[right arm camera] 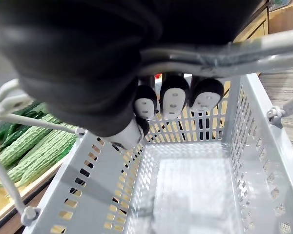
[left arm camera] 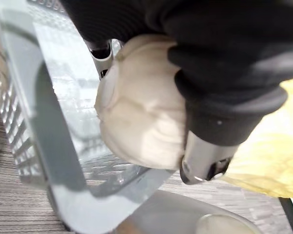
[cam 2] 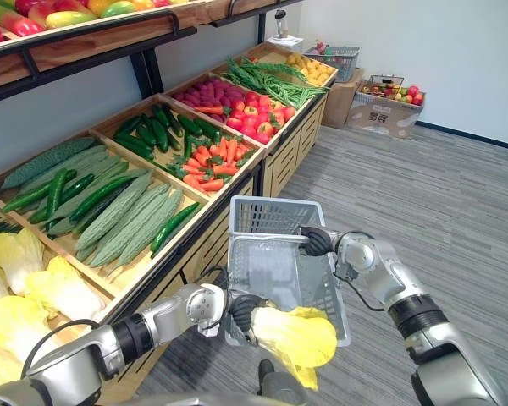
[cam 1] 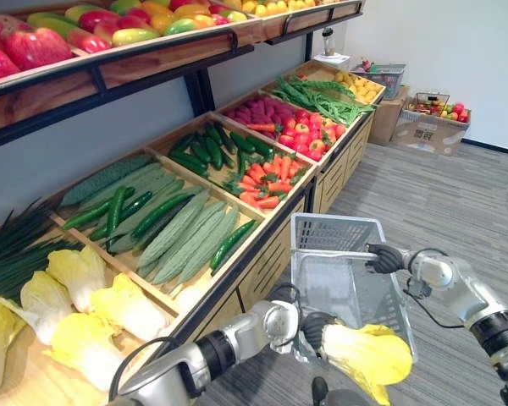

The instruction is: Pick vegetable in the basket

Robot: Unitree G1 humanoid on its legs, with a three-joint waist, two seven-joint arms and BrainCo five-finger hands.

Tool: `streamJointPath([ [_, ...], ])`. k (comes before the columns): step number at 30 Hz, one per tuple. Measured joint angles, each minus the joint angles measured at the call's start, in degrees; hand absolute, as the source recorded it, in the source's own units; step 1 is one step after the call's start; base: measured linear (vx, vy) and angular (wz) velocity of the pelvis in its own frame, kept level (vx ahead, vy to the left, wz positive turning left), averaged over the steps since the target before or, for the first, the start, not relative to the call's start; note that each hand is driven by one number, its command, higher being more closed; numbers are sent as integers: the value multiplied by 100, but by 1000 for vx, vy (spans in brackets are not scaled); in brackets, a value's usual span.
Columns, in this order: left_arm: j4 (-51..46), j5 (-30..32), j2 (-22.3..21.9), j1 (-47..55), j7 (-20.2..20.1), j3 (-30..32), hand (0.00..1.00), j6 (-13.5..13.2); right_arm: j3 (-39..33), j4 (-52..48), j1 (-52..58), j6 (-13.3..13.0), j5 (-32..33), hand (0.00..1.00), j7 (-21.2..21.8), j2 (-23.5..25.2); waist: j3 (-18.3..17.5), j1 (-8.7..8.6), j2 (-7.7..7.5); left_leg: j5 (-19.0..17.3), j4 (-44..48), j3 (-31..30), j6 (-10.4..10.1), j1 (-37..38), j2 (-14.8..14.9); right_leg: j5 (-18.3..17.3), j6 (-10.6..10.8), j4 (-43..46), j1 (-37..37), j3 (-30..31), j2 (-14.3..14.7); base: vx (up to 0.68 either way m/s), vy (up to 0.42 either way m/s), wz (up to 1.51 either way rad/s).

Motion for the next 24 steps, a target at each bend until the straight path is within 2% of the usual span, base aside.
streamJointPath([
  [2, 159, 176, -117, 31, 6, 129, 100, 79, 0, 5, -57, 96, -61, 100, 61, 61, 1, -5, 2, 0, -2, 10, 0, 4, -14, 0, 0, 20, -12, 16, -6, -62, 38, -2],
  [9, 473, 525, -451, 93, 107, 436, 100, 334, -27, 30, -166, 181, -130, 100, 188, 91, 15, -43, 11, 0, 2, 25, 0, -10, -36, -1, 0, 74, -66, 54, -17, -68, 35, -2],
  [13, 753, 845, -628, 163, 405, 725, 100, 518, -141, 199, -170, 213, -187, 100, 215, 220, 24, -115, 14, 0, 5, 25, 0, -11, -36, 0, 0, 80, -68, 61, -17, -55, 33, -1],
  [24, 997, 843, -1038, 159, 1289, 1484, 100, 887, -490, 227, -484, 462, -237, 100, 277, 494, 239, -131, 16, 2, 9, -7, 2, -21, -38, 4, -1, 89, -74, 87, -15, -46, 33, 0],
])
